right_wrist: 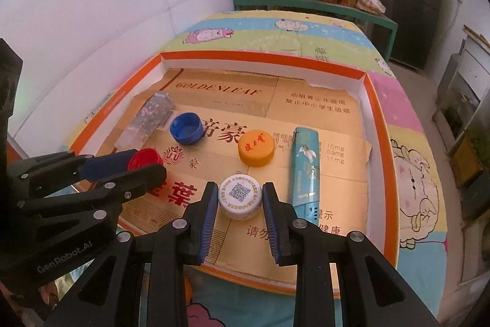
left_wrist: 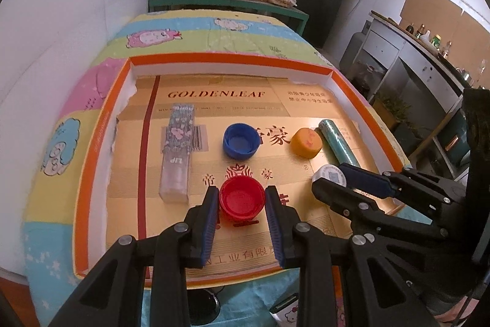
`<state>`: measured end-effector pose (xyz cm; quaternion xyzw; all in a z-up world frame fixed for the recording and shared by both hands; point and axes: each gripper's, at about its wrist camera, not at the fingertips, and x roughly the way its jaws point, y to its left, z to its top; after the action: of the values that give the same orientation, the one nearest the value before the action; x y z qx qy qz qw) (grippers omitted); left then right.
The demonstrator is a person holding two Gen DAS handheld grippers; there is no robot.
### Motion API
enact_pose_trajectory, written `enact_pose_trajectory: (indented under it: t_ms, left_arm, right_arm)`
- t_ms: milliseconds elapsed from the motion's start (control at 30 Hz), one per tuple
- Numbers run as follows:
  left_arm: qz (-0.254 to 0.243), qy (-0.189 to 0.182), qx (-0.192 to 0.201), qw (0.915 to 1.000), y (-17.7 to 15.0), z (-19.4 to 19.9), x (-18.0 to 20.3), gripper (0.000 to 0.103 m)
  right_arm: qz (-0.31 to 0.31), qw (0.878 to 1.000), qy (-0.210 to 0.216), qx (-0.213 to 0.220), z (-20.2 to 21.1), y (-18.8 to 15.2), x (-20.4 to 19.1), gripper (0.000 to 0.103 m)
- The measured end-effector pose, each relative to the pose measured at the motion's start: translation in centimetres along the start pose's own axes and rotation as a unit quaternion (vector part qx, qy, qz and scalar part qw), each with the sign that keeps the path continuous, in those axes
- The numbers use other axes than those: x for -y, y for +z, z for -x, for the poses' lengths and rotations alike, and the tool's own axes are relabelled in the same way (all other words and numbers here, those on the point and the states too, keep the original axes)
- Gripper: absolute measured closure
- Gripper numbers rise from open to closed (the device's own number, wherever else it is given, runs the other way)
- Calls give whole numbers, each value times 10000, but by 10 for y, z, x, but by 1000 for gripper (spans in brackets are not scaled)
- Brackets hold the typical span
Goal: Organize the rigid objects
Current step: 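Carry the red cap and white tin into the tray with both tools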
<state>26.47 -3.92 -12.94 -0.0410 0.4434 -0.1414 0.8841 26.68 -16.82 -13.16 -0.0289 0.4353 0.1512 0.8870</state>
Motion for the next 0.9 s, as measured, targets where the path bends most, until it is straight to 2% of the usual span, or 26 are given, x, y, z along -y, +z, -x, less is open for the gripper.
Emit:
enact_pose_trajectory:
  t_ms: [300,667,833,900]
  left_arm:
    - [32,-77,-22,10000,-2,-2,-3,72]
    - [-124,59,70,9999,-3,6,2,72]
    - [-104,68,108,9999,-2,12,1,72]
    - [-112,75,120,9998,-2,14,2,72]
  right_arm:
    - [-26,10000,-19,-65,-5,-1,1,73]
    - [29,9999,-70,-71,-6,-2,-1,72]
    - [19,9999,-83,-67,-4,-2,-1,70]
    - [13,9999,-96,-51,-3,-2,-2,66]
